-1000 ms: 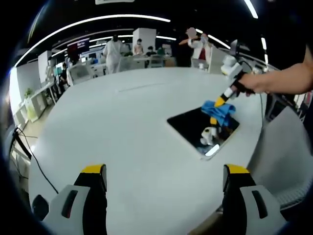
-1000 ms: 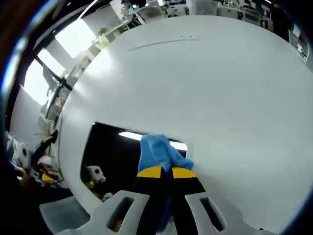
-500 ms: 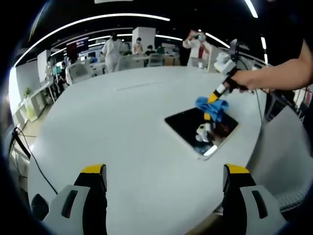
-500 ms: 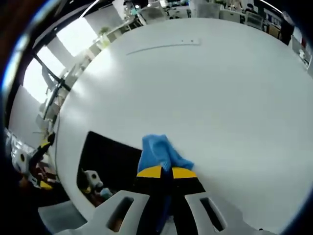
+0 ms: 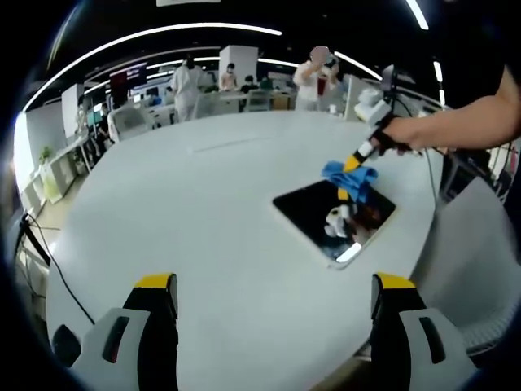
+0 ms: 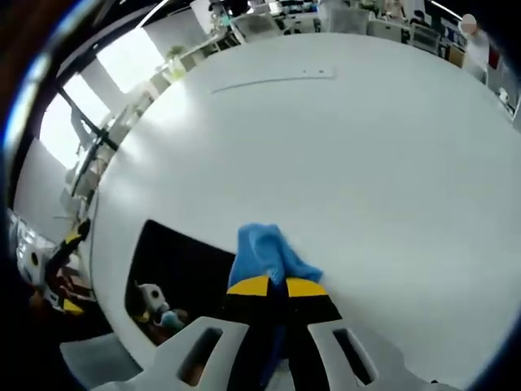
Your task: Wipe the mirror surface with the cleaning cloth until all visible marks leave the cleaned area.
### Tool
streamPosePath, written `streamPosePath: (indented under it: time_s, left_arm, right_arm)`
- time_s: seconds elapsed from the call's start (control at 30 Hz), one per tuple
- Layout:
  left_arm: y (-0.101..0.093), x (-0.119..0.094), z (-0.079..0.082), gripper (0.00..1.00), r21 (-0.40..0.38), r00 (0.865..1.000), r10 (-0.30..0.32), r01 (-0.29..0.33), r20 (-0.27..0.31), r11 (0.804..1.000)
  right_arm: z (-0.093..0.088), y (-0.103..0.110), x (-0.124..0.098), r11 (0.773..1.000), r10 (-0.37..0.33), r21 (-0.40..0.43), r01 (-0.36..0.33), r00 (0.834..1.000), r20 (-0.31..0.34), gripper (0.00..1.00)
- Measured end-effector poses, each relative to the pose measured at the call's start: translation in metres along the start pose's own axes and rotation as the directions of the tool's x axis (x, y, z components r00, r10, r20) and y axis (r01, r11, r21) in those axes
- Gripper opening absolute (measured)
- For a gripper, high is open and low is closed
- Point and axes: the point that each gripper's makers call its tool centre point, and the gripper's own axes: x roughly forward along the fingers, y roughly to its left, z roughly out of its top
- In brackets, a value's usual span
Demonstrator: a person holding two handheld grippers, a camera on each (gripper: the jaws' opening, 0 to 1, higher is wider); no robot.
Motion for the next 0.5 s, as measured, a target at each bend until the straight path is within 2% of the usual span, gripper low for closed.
streamPosePath:
  time_s: [0.1,0.27,0.5]
  left_arm:
    - [-0.0006,0.0001,0.0017,1.0,0.001,1.0,0.001,-0.001,0.004,1.0]
    - [-0.0042,0.0016,0.0027,1.0,0.009,1.0,-0.008,0.008,0.005,1.0]
    - [-0.0081,0.003,0.01,1.0,0.017,1.0,-0.015,0.015,0.02,1.0]
  right_arm:
    - [-0.001,0.0002,-0.001,1.0,0.008,0.029,-0.008,1.0,0.011,0.0]
    - [-0.0016,0.0036,-0.0008,1.0,-0.005,-0.02,0.006,1.0,0.016,0.0]
    - [-0.0022,0.0034,-0.0046,1.0,-0.004,-0.028,0.004,1.0,0.003,0.0]
